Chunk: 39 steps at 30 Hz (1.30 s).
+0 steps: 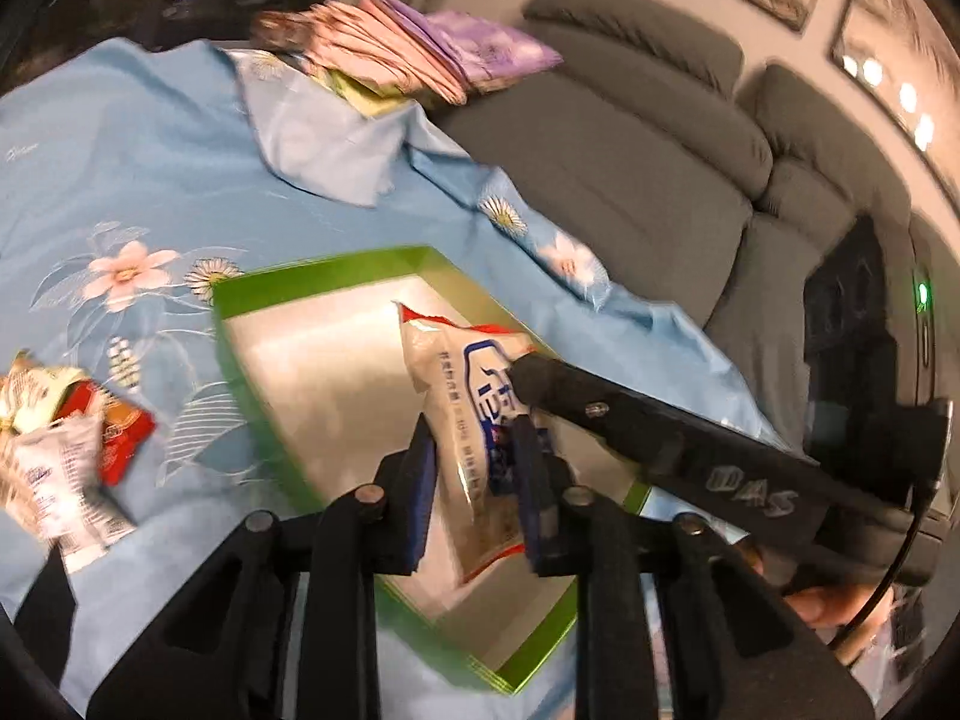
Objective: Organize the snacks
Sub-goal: 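Carry the bag over the green box and open the left gripper, then grasp the white QiaoQiao snack bag with the right gripper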
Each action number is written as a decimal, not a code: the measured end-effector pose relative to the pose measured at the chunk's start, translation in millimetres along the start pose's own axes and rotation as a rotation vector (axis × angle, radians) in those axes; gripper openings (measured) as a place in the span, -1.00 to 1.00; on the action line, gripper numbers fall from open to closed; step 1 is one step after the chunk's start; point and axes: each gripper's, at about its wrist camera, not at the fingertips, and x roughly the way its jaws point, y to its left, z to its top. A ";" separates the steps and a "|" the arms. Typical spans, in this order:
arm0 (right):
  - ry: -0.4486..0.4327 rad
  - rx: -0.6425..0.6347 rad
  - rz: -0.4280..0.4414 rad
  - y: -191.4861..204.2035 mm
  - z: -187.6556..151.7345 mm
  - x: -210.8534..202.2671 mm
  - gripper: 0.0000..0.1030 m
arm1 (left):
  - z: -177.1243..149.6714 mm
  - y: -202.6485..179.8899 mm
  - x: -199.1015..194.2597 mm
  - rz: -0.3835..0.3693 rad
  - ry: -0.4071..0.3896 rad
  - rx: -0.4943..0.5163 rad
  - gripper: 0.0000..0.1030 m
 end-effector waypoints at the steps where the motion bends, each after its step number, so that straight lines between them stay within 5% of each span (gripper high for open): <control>1: 0.013 -0.004 -0.020 -2.8 0.5 3.1 -0.69 | -1.2 -2.6 4.6 0.000 0.016 0.014 -0.73; 4: 0.032 0.023 -0.065 -9.6 1.1 8.5 -0.68 | -2.2 -8.6 9.6 0.076 0.000 0.038 -0.55; 8: 0.048 0.021 -0.133 -6.9 1.9 5.4 -0.48 | -7.2 -1.7 -10.0 0.243 -0.073 0.067 0.83; 9: 0.044 0.014 -0.132 -3.7 1.1 3.9 -0.20 | -9.6 3.5 -20.7 0.267 -0.111 0.064 0.97; 10: 0.035 0.009 -0.134 -0.4 0.6 1.4 0.19 | -11.2 7.7 -29.7 0.271 -0.139 0.058 1.00; 13: -0.002 0.025 -0.064 8.4 0.1 -1.7 0.81 | -17.9 31.7 -60.5 0.245 -0.183 -0.003 0.99; 20: 0.068 -0.020 0.064 54.6 -7.5 15.0 0.91 | -44.1 102.8 -103.4 0.371 -0.168 -0.111 0.99; 26: 0.177 -0.098 0.227 110.3 -18.2 52.4 0.92 | -71.3 159.0 -102.8 0.313 -0.126 -0.215 0.99; 29: 0.228 -0.164 0.241 135.2 -25.3 77.2 0.92 | -68.9 176.6 -93.4 0.342 -0.128 -0.221 0.99; 33: 0.290 -0.206 0.247 157.0 -33.4 114.6 0.91 | -62.7 182.5 -84.8 0.255 -0.184 -0.189 0.99; 35: 0.311 -0.184 0.287 159.5 -31.5 131.0 0.80 | -63.2 191.1 -77.5 0.182 -0.182 -0.244 0.99; 37: 0.323 -0.153 0.280 159.6 -29.5 146.9 0.47 | -64.4 196.2 -66.7 0.189 -0.124 -0.276 0.96; 39: 0.347 -0.122 0.292 158.9 -31.5 160.9 0.45 | -66.8 193.8 -60.0 0.167 -0.097 -0.251 0.94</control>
